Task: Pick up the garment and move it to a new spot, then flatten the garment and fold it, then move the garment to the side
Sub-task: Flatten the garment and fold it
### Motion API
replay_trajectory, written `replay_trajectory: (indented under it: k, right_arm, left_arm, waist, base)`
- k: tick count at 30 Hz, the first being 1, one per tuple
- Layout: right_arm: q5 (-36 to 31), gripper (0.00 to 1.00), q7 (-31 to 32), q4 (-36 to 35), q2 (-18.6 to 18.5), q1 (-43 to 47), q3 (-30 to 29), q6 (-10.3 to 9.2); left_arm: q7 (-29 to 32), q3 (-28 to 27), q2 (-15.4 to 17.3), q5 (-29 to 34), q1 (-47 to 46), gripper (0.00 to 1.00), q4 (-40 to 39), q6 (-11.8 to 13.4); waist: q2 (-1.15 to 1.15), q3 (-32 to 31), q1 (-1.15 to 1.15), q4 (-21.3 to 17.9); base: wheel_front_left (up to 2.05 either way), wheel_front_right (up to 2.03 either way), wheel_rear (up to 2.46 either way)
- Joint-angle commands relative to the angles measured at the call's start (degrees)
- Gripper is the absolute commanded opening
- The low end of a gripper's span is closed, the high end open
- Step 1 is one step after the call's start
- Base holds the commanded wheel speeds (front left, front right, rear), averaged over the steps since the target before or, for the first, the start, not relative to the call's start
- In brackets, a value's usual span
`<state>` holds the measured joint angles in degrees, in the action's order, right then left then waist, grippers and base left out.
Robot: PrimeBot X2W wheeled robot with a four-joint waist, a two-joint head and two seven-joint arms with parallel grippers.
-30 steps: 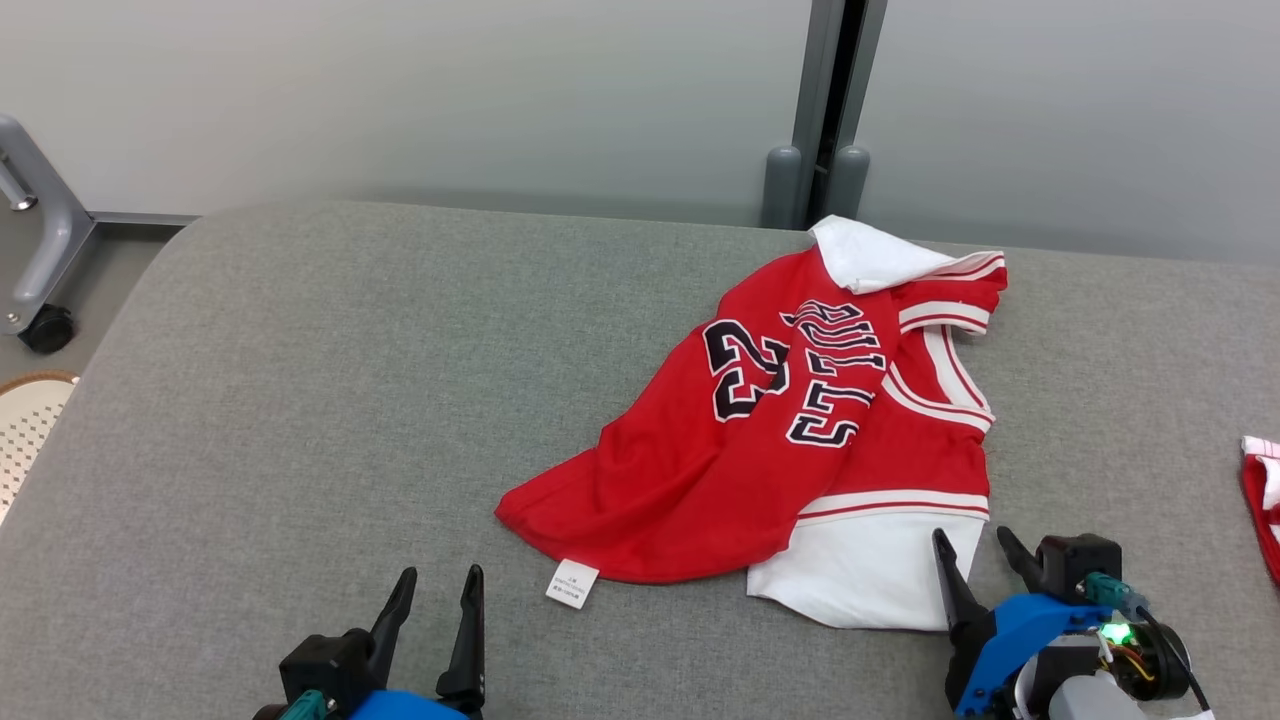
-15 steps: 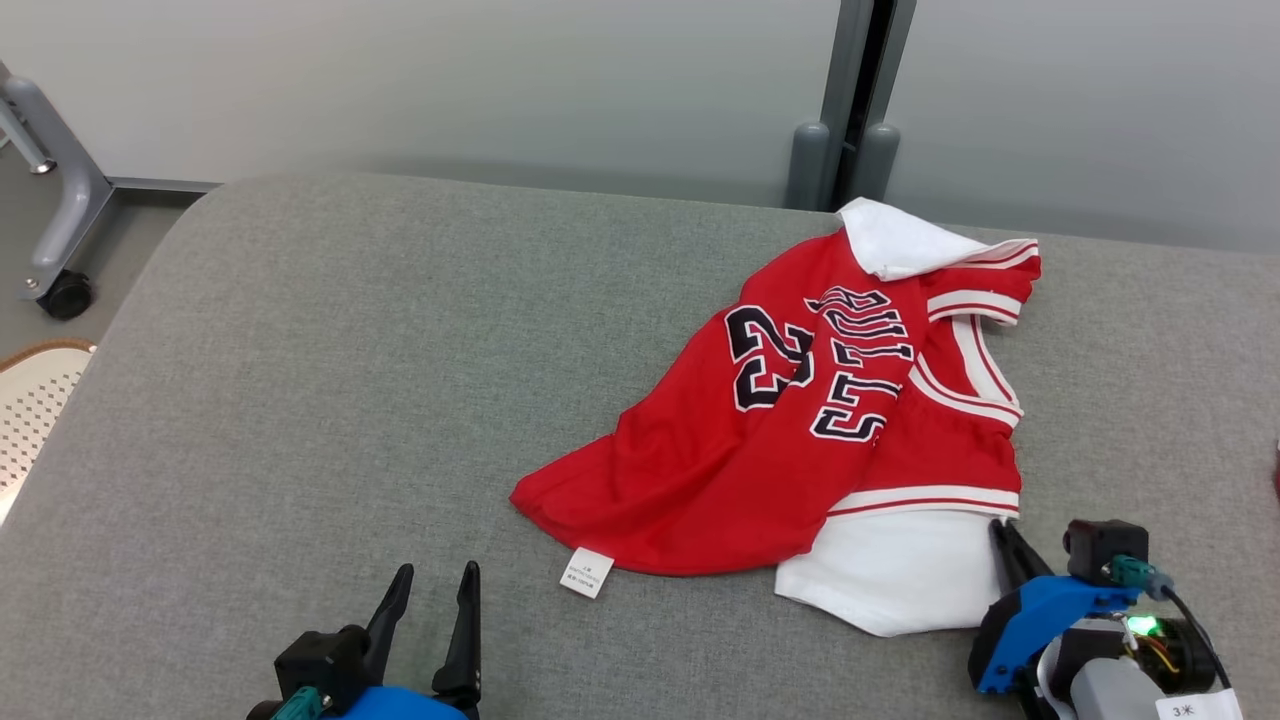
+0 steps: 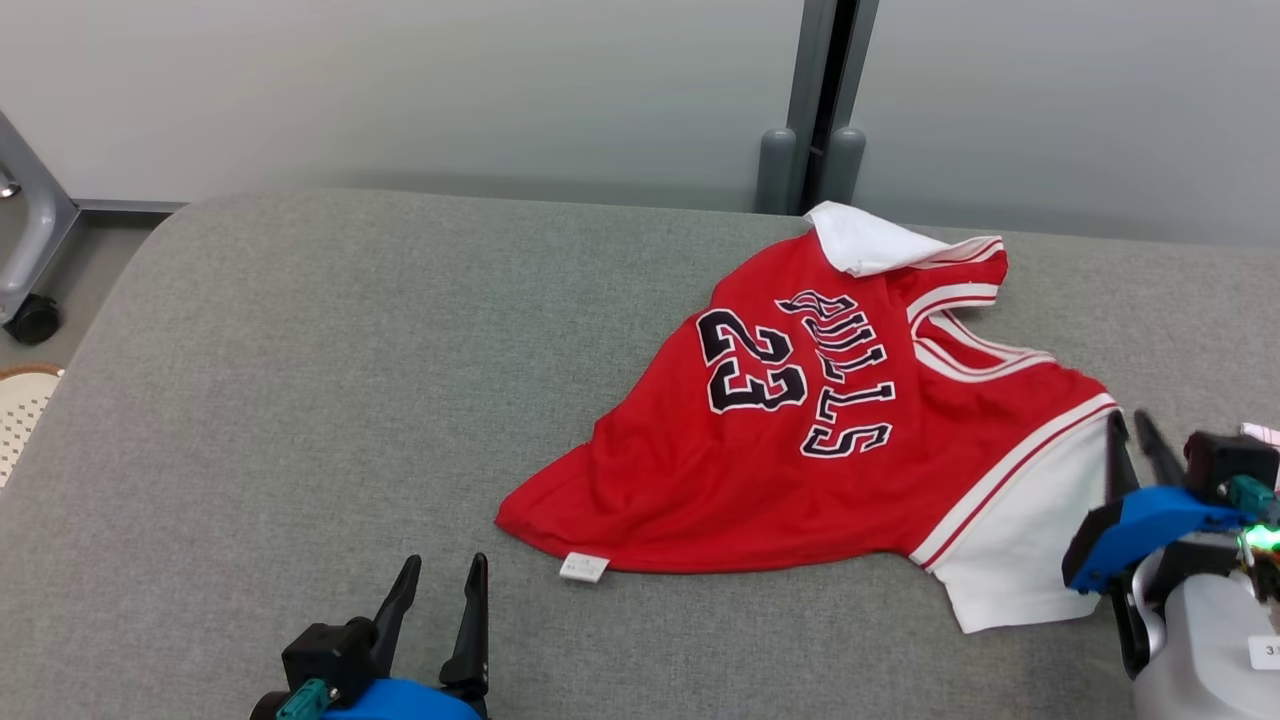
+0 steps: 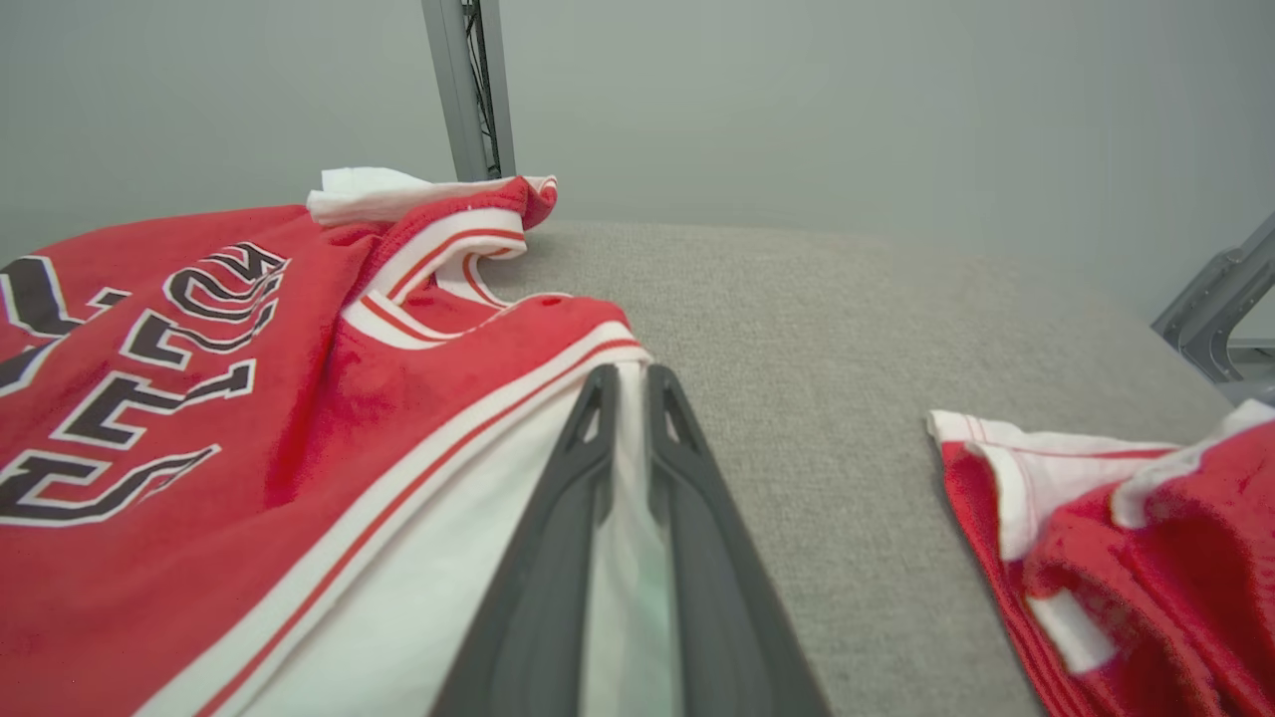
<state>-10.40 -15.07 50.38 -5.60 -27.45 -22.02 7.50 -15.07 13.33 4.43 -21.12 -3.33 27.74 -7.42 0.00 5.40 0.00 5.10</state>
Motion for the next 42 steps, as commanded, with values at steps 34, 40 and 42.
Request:
replay_trajectory:
  k: [34,40,42]
  right_arm:
    - [18.49,1.00,-0.14,-22.83,2.63,23.85,18.62,-0.01]
    - [18.51,1.00,-0.14,-23.05,2.63,22.72,19.72,-0.01]
    - [18.50,1.00,-0.14,-23.26,2.63,21.97,20.24,-0.01]
  left_arm:
    - [-0.13,-4.88,-1.34,6.78,5.30,1.00,-2.70,-0.14]
    - [-0.13,-2.74,-0.20,5.12,0.45,1.00,1.19,-0.14]
    - [-0.13,-2.15,0.70,4.42,-2.21,1.00,3.91,-0.13]
  waist:
    - [0.00,-6.44,0.00,-4.87]
    - [0.00,-4.16,0.00,-5.57]
    - [0.00,-2.70,0.00,-6.11]
  base:
    - [0.00,0.00,0.00]
    - [0.00,0.00,0.00]
    - [0.00,0.00,0.00]
